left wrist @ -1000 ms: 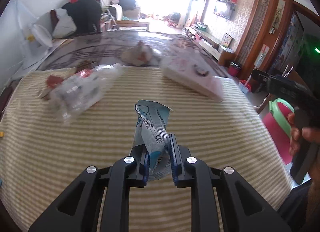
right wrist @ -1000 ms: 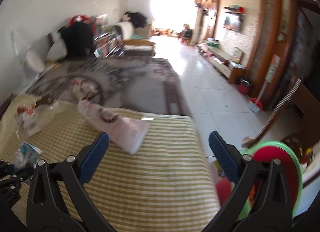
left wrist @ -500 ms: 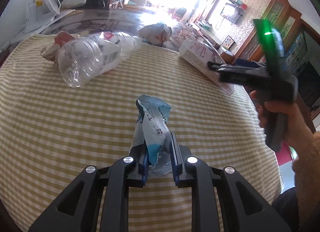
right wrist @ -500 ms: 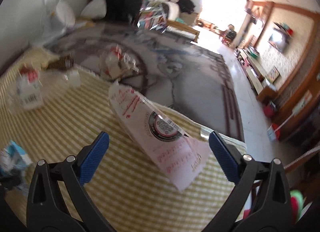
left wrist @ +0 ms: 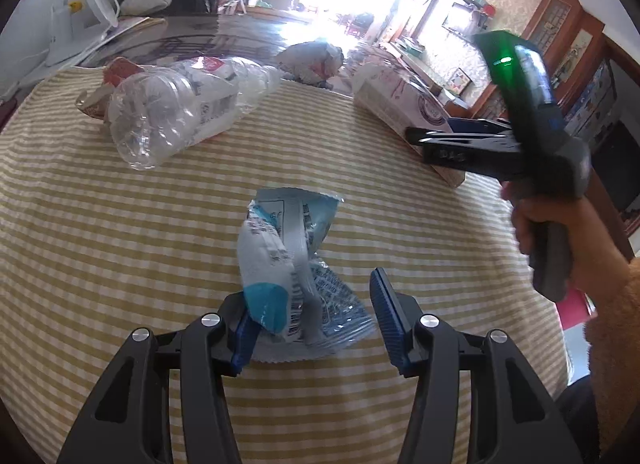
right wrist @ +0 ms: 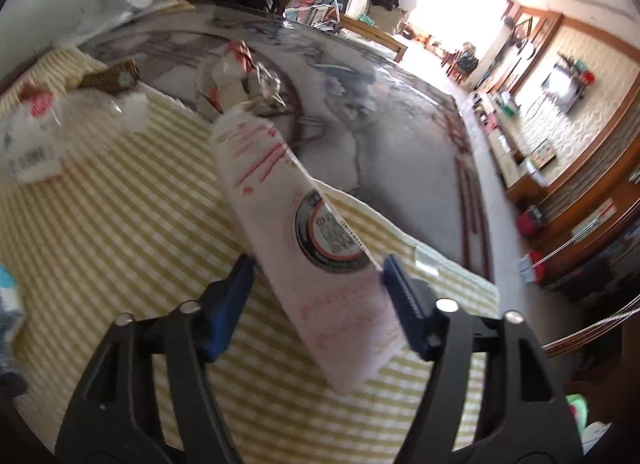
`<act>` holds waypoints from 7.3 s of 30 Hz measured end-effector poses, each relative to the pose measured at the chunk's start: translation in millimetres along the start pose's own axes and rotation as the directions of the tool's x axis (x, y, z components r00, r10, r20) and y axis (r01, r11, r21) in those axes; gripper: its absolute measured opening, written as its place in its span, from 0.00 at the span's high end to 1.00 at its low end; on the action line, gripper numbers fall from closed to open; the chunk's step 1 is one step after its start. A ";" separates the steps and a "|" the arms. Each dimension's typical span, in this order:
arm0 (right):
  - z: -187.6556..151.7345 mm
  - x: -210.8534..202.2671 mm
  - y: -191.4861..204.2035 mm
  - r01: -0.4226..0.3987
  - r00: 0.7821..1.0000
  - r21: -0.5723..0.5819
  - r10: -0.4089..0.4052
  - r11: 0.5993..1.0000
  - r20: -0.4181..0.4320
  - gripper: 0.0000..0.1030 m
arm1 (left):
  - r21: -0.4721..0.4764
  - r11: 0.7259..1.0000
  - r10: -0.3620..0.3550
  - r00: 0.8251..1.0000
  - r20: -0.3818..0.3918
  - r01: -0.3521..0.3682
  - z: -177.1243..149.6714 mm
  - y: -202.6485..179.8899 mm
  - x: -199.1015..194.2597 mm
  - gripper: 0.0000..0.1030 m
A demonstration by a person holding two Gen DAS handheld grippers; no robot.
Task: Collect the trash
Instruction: 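Grasp the pink-printed paper box with the right tool and lift it, then carry the paper box into the red bin with the right tool, then open the left tool over the bin while the right tool releases the box, then grasp the clear water bottle with red label with the left tool, then grasp the crumpled foil paper ball with the right tool and lift it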
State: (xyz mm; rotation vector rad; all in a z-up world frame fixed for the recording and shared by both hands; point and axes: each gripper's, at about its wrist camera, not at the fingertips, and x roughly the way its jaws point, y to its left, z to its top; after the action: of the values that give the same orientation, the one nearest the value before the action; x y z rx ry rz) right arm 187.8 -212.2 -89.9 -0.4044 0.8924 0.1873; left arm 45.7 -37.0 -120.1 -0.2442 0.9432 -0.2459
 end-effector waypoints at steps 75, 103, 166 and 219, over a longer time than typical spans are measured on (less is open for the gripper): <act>-113.6 -161.8 -104.1 -0.195 0.953 0.411 0.073 0.890 0.294 0.58 | 0.069 0.997 0.023 0.994 0.110 -0.031 -12.3 -115.6 -29.8 0.77; -215.8 -165.1 -247.4 0.111 0.972 0.741 -0.229 0.662 0.059 0.53 | 0.259 0.960 -0.130 0.988 0.078 0.106 0.0 -237.8 -14.5 0.77; -125.2 -169.4 -174.9 0.159 0.904 0.684 -0.383 0.712 0.190 0.05 | 0.335 0.863 0.399 0.917 0.004 -0.377 144.1 15.4 14.7 0.37; 120.3 35.8 34.1 -0.086 0.995 0.404 0.063 0.911 0.071 0.05 | -0.200 0.978 -0.061 0.998 -0.031 0.053 52.0 89.6 -25.6 0.39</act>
State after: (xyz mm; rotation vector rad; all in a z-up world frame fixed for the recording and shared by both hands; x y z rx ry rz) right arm 285.1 -131.3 -59.9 0.0248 0.8654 0.0778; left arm 82.9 60.8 -99.0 -0.4531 0.9990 -0.2091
